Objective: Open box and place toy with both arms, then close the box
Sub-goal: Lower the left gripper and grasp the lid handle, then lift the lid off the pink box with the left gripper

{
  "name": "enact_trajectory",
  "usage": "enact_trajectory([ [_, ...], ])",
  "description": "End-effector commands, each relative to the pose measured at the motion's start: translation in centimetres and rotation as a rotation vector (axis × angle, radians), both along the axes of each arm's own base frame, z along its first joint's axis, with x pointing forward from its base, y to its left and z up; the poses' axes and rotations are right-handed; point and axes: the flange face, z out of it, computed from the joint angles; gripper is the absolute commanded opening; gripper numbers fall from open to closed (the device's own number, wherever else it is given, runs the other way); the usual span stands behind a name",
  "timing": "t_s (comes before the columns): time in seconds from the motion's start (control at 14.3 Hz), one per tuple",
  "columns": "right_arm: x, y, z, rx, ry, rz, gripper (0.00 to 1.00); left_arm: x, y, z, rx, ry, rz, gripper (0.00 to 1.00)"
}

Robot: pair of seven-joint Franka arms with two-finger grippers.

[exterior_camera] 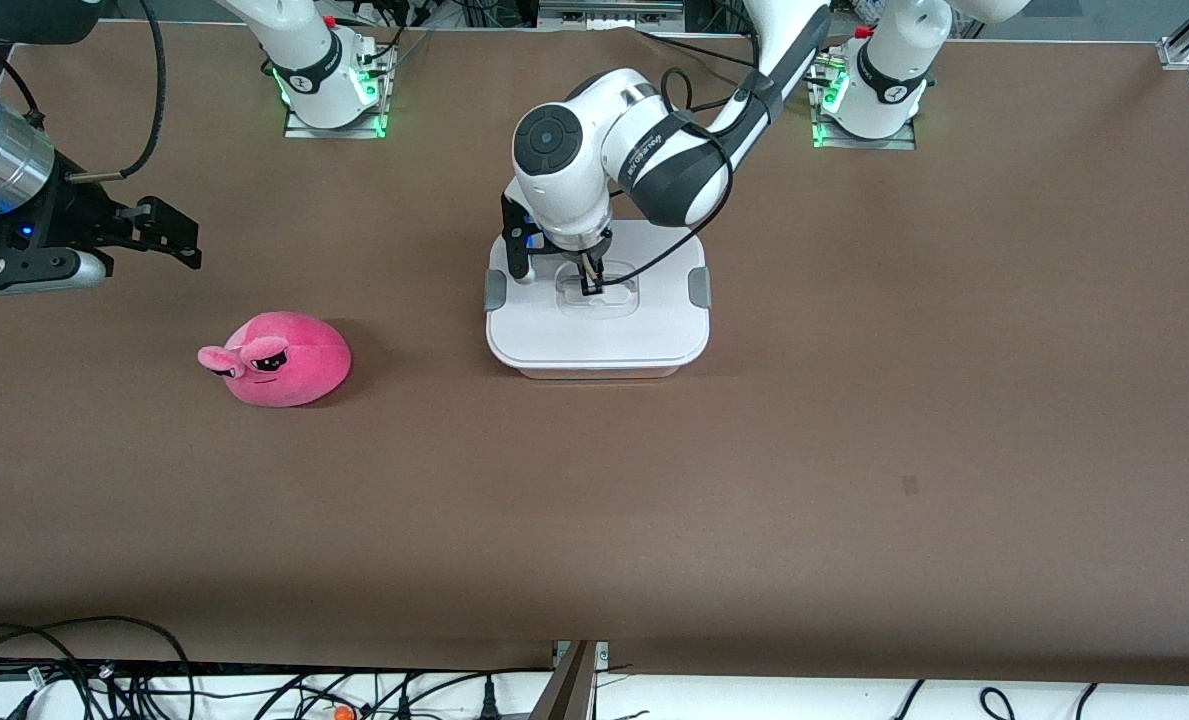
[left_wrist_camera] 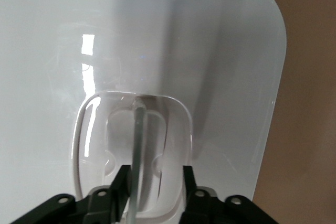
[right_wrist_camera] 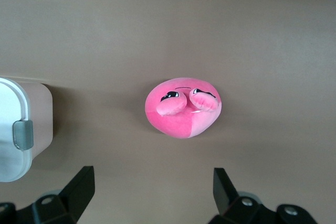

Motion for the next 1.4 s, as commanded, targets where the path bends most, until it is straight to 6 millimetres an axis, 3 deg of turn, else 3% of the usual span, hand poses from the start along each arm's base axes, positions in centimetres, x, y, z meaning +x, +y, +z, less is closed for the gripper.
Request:
enact_trajectory([
  [0.0, -0.2, -0.3, 0.2, 0.008, -0.008, -0.012, 1.00, -0.3, 0.2, 1.2, 0.019, -0.018, -0.006, 0.04],
  [0.07, -0.2, -0.2, 0.2, 0.008, -0.008, -0.011, 1.00, -0.3, 0.2, 1.3, 0.018, -0.019, -0.006, 0.00],
  [0.91, -0.3, -0.2, 0.4, 0.009, -0.012, -0.011, 1.00, 0.8, 0.8, 5.0, -0.021, -0.055, 0.012, 0.00],
  [1.12, -0.3, -0.2, 0.4, 0.009, -0.012, -0.009, 1.00, 0.6, 1.9, 7.0, 0.000, -0.044, 0.020, 0.00],
  [1.33, -0.2, -0.2, 0.4, 0.009, -0.014, -0.009, 1.00, 2.3, 4.6, 8.9, -0.004, -0.025, 0.052, 0.00],
])
